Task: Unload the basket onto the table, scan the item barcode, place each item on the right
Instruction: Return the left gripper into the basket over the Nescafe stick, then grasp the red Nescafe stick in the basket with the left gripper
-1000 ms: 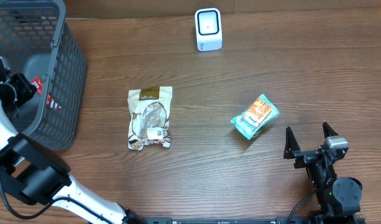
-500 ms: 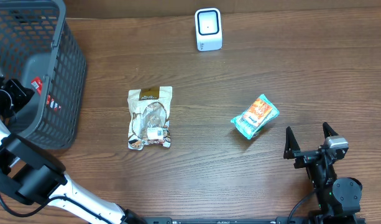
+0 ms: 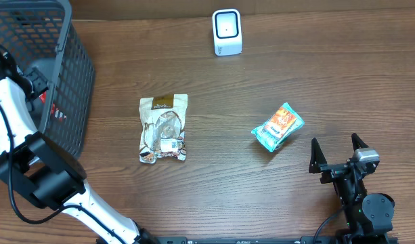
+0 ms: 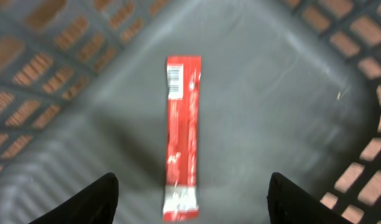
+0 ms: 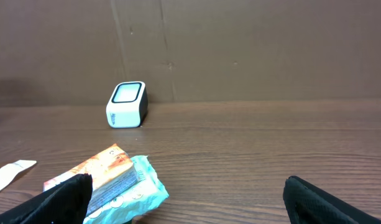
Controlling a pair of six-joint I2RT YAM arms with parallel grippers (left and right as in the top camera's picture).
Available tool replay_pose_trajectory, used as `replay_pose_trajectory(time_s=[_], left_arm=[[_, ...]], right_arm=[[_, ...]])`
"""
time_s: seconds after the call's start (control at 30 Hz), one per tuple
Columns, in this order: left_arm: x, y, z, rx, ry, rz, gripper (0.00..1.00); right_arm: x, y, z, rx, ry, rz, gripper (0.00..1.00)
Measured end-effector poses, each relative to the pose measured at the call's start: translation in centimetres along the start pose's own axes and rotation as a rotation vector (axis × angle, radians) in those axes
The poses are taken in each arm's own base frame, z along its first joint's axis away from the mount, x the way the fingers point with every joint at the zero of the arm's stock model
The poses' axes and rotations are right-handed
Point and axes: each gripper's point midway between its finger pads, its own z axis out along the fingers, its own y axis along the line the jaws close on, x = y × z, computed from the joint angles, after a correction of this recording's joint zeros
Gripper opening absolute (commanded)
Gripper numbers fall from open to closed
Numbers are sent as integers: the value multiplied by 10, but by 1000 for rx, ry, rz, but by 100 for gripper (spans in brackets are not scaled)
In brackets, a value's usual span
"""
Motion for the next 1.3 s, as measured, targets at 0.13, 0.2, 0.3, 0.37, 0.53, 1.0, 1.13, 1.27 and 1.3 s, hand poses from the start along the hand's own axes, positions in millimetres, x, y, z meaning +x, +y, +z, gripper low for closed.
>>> replay_pose_trajectory(time_s=[0.13, 0.2, 0.3, 0.37, 0.53, 1.0, 1.13, 1.27, 1.3], left_arm=[[-7, 3, 6, -26, -30, -45, 68], [-4, 5, 16, -38, -23, -64, 69], [7, 7, 43, -54, 14, -81, 69], [18, 7, 63, -60, 48, -83, 69], [38, 9, 101, -72, 102, -96, 24], [37, 8, 102, -78, 114, -121, 4], [43, 10, 97, -87, 142, -151, 4], [46, 7, 93, -73, 160, -168, 4], [46, 6, 92, -68, 162, -171, 4]], right_arm=[[0, 0, 0, 0, 0, -1, 100], [0, 0, 0, 0, 0, 0, 100], [0, 0, 0, 0, 0, 0, 100], [0, 0, 0, 0, 0, 0, 100], [0, 0, 0, 0, 0, 0, 100], [0, 0, 0, 0, 0, 0, 100], [0, 0, 0, 0, 0, 0, 100], [0, 0, 0, 0, 0, 0, 100], [0, 0, 0, 0, 0, 0, 100]])
